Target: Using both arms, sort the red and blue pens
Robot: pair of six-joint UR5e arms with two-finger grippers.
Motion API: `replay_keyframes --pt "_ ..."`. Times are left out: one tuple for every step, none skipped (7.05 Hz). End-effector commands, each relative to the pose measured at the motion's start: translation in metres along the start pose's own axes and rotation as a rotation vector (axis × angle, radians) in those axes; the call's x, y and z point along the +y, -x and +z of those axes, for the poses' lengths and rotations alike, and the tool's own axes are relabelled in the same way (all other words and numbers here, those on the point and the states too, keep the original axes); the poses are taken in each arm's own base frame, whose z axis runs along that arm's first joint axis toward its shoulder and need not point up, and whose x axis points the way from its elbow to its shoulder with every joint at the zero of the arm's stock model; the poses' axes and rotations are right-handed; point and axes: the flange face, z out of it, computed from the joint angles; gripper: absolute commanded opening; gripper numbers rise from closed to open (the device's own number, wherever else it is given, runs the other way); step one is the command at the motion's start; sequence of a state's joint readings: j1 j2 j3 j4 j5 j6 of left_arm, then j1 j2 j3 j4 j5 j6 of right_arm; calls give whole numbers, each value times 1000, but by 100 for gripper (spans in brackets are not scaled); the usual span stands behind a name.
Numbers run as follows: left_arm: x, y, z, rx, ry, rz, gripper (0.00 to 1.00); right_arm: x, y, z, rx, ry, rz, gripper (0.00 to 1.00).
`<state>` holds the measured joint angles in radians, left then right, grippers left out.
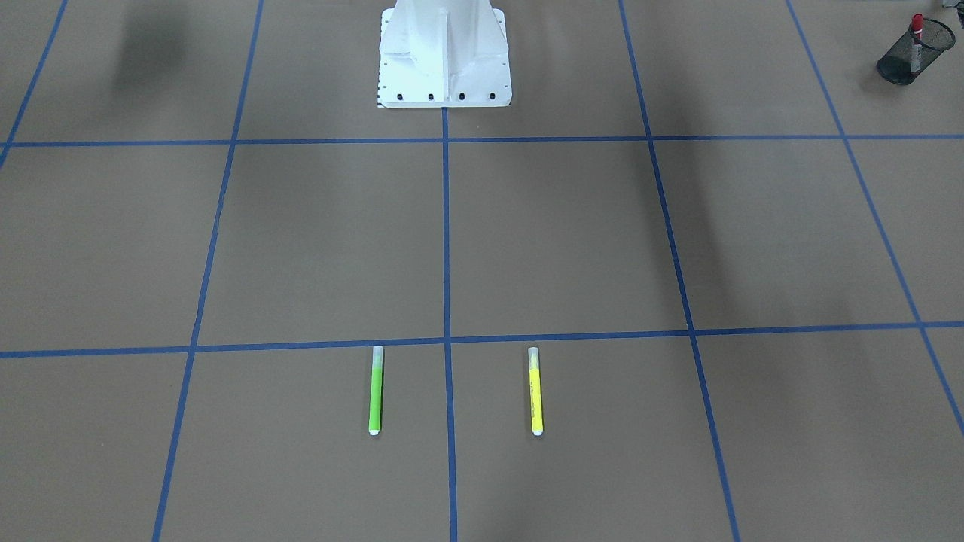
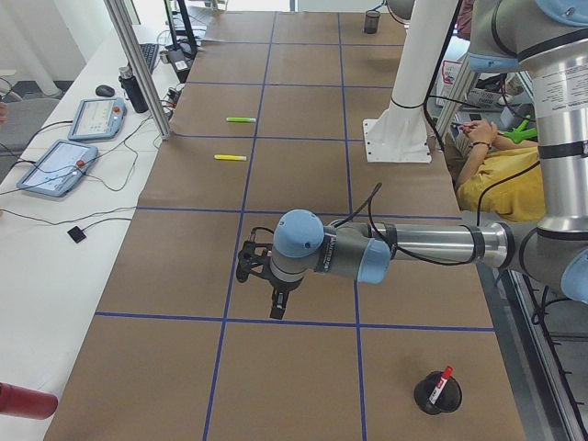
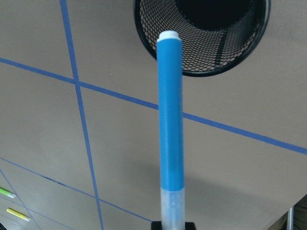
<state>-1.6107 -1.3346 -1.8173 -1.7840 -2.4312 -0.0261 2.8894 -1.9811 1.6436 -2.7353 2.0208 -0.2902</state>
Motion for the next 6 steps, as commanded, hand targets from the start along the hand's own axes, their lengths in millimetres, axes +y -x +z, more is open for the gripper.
replay_keyframes --pt "1 -1 -1 0 -1 1 100 -4 -4 -2 31 -26 -16 0" --pt "0 -2 -2 0 -3 4 100 -4 -5 -2 31 -28 -17 0" --pt "0 -2 -2 0 -3 4 100 -4 -5 -3 31 -31 -18 0" --pt "0 -2 -2 0 -3 4 100 -6 -6 -4 34 -43 -22 0" --pt "1 -2 -2 0 -4 4 100 -6 -6 -4 35 -44 -13 0" --pt "1 -1 -2 0 -2 1 100 -13 -6 -8 33 -38 -5 0"
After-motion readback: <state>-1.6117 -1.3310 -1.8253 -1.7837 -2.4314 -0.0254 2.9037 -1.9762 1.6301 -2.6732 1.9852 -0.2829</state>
